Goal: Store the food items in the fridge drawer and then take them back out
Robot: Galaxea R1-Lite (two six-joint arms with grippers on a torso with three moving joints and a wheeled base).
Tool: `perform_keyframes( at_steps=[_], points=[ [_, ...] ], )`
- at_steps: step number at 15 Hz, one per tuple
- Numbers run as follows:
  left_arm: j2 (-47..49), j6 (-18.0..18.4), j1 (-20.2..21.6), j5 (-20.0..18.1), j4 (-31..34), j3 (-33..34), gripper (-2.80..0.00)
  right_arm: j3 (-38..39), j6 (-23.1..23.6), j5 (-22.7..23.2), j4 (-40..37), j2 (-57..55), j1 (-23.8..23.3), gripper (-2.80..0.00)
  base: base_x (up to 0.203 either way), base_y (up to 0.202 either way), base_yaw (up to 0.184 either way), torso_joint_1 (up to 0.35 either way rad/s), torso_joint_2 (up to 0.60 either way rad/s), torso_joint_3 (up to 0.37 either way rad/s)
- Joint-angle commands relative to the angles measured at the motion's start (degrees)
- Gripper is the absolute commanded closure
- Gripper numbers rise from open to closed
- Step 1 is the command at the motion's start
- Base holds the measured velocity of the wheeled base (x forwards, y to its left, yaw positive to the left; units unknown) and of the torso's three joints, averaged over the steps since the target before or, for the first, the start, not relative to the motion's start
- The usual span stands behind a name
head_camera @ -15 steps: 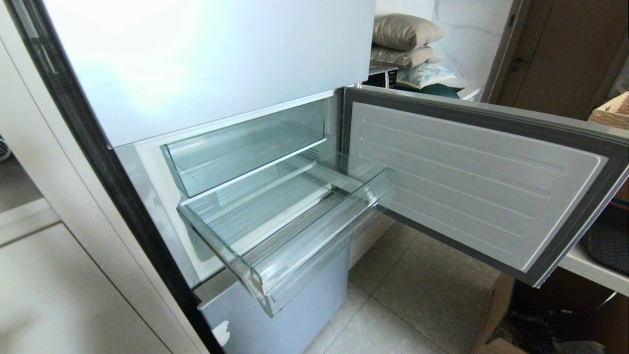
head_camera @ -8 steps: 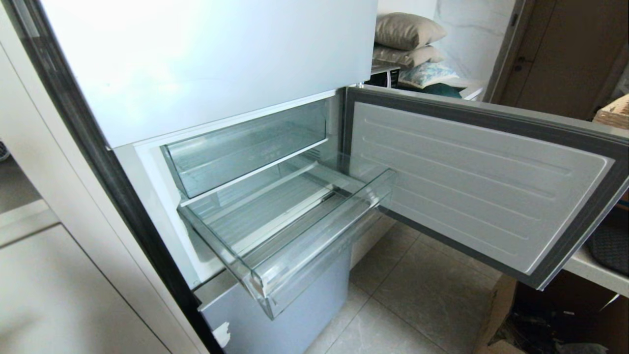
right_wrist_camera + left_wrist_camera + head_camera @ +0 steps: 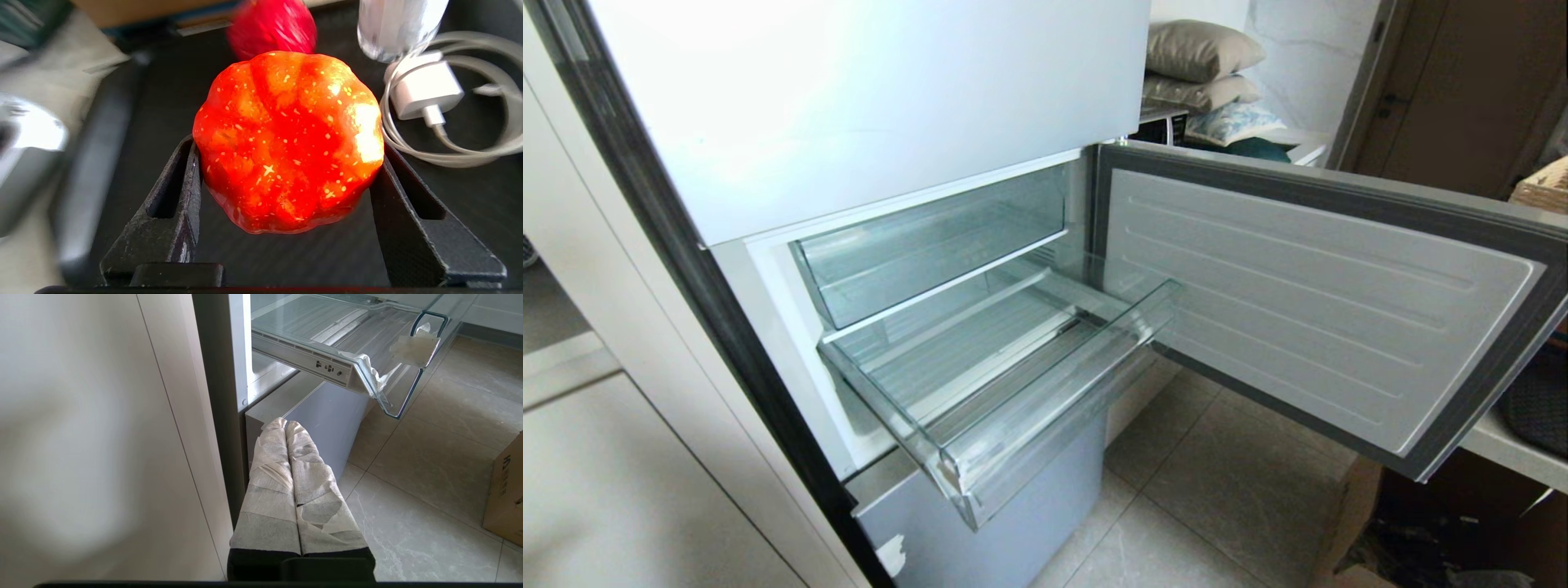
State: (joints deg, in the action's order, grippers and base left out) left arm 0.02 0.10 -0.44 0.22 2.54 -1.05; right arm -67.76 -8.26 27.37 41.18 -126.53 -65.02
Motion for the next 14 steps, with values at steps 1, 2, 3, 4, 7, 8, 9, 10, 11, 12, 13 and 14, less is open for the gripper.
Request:
perform_keyframes(
  at_steps=[1,2,3,4,7,8,9,10,11,12,13,14],
  points=[
    [-0.02,-0.01,0.0,0.04,0.01,-0.01,0.0,-4.55,-0.02,0.34,-1.19,-7.34,0.25,-2.8,0.0,0.0,0.0,0.0,0.0,0.0],
    [-0.02,-0.01,0.0,0.04,0.01,-0.01,0.0,-6.02,-0.29,0.39,-3.02,-7.89,0.77,-2.8,0.0,0.0,0.0,0.0,0.0,0.0],
    [-0.02,-0.01,0.0,0.04,0.01,-0.01,0.0,-6.34,-0.4,0.4,-3.52,-7.94,1.07,-2.8,0.0,0.0,0.0,0.0,0.0,0.0],
    [-0.02,-0.01,0.0,0.04,0.01,-0.01,0.0,-6.37,-0.49,0.32,-3.64,-7.81,1.43,-2.8,0.0,0.0,0.0,0.0,0.0,0.0],
    [-0.02,-0.01,0.0,0.04,0.01,-0.01,0.0,-6.13,-0.77,0.25,-5.71,-4.87,1.65,-2.8,0.0,0.0,0.0,0.0,0.0,0.0],
    [-0.02,-0.01,0.0,0.04,0.01,-0.01,0.0,-5.79,-1.32,0.14,-7.1,-2.52,1.57,-2.8,0.0,0.0,0.0,0.0,0.0,0.0],
    [-0.02,-0.01,0.0,0.04,0.01,-0.01,0.0,-5.09,-1.95,0.08,-8.27,0.32,1.35,-2.8,0.0,0.0,0.0,0.0,0.0,0.0],
    [-0.02,-0.01,0.0,0.04,0.01,-0.01,0.0,-4.04,-2.49,0.07,-8.98,3.82,0.87,-2.8,0.0,0.0,0.0,0.0,0.0,0.0],
    [-0.02,-0.01,0.0,-0.03,0.01,-0.01,0.0,-2.57,-2.92,0.06,-9.42,8.54,0.19,-2.8,0.0,0.0,0.0,0.0,0.0,0.0],
    [-0.02,-0.01,0.0,0.04,0.01,-0.01,0.0,-1.01,-3.21,0.06,-9.68,12.98,-0.46,-2.8,0.0,0.0,0.0,0.0,0.0,0.0],
    [-0.02,-0.01,0.0,0.04,0.01,-0.01,0.0,0.68,-3.45,0.05,-9.83,17.42,-0.86,-2.8,0.0,0.0,0.0,0.0,0.0,0.0],
    [-0.02,-0.01,0.0,0.04,0.01,-0.01,0.0,2.76,-3.69,0.08,-9.95,22.71,-1.13,0.0,0.0,0.0,0.0,0.0,0.0,0.0]
  ],
)
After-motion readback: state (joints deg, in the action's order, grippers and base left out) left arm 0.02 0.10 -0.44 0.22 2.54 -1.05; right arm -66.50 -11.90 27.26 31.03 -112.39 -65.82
